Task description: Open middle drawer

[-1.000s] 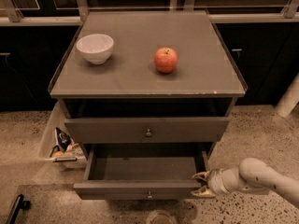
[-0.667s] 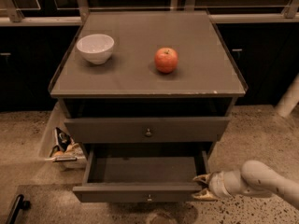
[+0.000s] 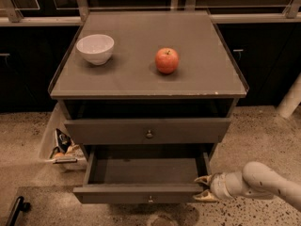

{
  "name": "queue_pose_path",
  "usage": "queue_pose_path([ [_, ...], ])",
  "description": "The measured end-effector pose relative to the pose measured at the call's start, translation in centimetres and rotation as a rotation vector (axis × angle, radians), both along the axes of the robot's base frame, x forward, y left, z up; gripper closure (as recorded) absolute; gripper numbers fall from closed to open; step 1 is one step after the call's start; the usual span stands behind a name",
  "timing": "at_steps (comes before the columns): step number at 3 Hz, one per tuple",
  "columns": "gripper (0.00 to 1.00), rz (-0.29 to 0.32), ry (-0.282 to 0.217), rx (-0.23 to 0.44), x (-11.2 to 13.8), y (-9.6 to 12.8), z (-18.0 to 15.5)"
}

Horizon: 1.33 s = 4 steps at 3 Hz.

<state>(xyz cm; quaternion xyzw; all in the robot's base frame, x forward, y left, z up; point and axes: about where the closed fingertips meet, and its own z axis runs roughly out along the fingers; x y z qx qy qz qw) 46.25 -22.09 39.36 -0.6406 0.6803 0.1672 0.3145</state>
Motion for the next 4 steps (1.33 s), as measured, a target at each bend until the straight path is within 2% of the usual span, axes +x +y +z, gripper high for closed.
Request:
queue_pose_path([
  [2, 0.14, 0.018, -0.004, 0.010, -0.2, 0.5, 1.0],
  [3, 0.00, 0.044, -0.035, 0.024, -2.0, 0.7, 3.4],
  [4, 0.00, 0.092, -0.094, 0.036, -4.6, 1.0, 7.2],
])
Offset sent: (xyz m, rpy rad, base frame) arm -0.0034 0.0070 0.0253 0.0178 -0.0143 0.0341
